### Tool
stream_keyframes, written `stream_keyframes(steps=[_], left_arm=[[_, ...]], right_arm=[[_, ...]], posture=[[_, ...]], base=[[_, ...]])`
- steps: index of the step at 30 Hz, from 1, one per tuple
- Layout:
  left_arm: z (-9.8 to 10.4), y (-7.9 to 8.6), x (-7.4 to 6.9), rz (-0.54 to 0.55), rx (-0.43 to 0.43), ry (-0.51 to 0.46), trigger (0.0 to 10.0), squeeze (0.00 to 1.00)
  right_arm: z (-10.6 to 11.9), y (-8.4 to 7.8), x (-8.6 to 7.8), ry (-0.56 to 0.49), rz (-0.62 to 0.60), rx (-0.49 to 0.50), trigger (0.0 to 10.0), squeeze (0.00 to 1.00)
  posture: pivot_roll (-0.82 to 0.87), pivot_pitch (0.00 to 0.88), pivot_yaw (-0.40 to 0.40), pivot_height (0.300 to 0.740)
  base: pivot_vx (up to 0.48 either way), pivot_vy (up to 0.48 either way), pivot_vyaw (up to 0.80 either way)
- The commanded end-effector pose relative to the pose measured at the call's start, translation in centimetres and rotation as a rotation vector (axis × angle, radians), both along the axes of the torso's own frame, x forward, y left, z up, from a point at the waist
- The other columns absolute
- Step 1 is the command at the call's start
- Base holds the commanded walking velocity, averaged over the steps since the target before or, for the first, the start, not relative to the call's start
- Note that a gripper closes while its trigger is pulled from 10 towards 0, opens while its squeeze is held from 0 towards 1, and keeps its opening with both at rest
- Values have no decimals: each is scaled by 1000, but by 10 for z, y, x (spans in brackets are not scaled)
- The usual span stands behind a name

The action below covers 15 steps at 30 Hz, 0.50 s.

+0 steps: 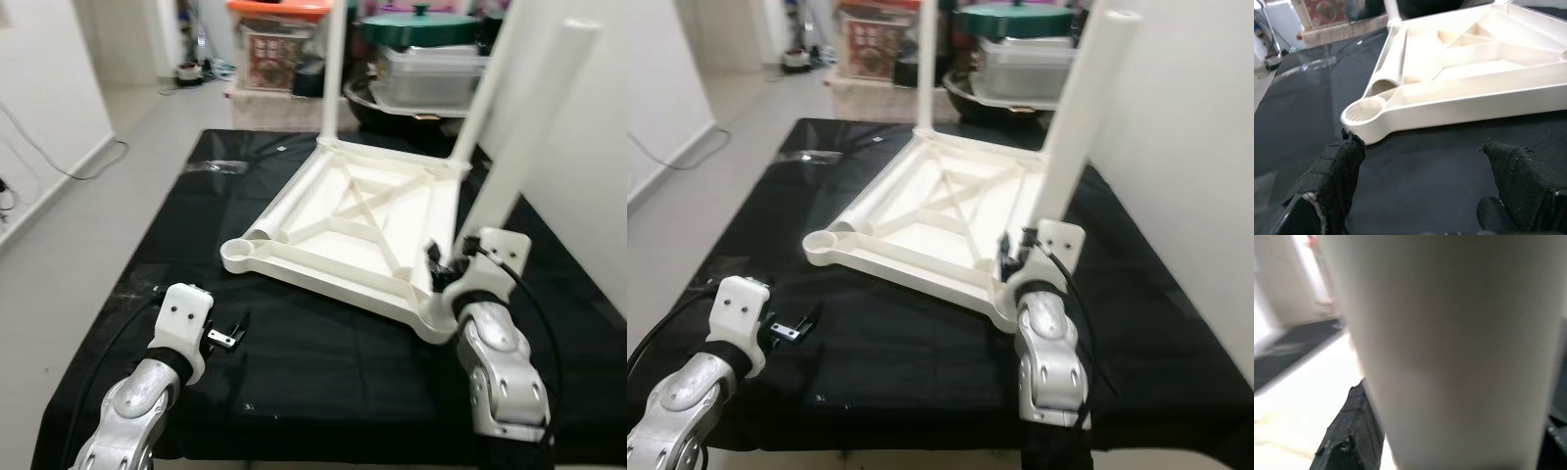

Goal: Building children table

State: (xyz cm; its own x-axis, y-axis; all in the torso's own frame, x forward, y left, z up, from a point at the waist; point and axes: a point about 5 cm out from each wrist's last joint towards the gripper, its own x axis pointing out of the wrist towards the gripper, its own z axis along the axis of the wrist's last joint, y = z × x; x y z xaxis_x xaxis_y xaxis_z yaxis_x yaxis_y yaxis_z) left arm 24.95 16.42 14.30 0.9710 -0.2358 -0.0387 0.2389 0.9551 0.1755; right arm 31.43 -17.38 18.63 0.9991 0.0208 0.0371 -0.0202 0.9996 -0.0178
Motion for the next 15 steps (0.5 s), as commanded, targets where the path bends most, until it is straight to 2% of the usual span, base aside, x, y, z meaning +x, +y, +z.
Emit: stream_keyframes(steps=[1,2,3,4,5,6,7,8,9,10,12,13,15], left_arm=[[-5,1,-1,-4,7,22,10000,0],[-5,1,0,-3,8,21,10000,0],[-5,1,0,-2,8,20,10000,0],[-5,1,1,0,9,19,10000,0],[-5,1,1,0,9,19,10000,0],[-5,2,1,2,9,18,10000,0],[-5,2,1,2,9,18,10000,0],[-5,2,1,5,9,17,10000,0],[-5,2,1,7,11,15,10000,0],[-5,2,1,8,11,15,10000,0],[-5,2,1,8,11,15,10000,0],[-5,2,1,9,12,15,10000,0],[-5,2,1,10,12,14,10000,0]], right_arm=[[9,18,4,-42,155,30,10000,0],[16,27,4,-61,317,39,10000,0],[20,33,3,-71,424,43,10000,0],[24,42,-4,-84,608,-1,10000,0],[24,42,-4,-84,608,-1,10000,0],[25,48,-10,-85,723,-34,10000,0],[25,48,-10,-85,723,-34,10000,0],[23,60,-22,-66,897,-71,10000,0],[17,71,-31,-47,1019,-105,10000,0],[11,81,-36,-24,1087,-113,10000,0],[11,81,-36,-24,1087,-113,10000,0],[5,88,-38,-6,1126,-112,10000,0],[-4,95,-35,14,1128,-111,10000,0]], posture=[[41,0,-70,740],[53,0,-79,740],[53,0,-79,740],[67,0,-88,740],[67,0,-88,740],[67,0,-88,740],[67,0,-88,740],[74,0,-93,740],[84,0,-98,740],[84,0,-98,740],[84,0,-98,740],[97,0,-103,740],[99,0,-105,740]], base=[[0,0,0],[0,0,0],[0,0,0],[0,0,0],[0,0,0],[0,0,0],[0,0,0],[0,0,0],[0,0,0],[0,0,0],[0,0,0],[0,0,0],[0,0,0]])
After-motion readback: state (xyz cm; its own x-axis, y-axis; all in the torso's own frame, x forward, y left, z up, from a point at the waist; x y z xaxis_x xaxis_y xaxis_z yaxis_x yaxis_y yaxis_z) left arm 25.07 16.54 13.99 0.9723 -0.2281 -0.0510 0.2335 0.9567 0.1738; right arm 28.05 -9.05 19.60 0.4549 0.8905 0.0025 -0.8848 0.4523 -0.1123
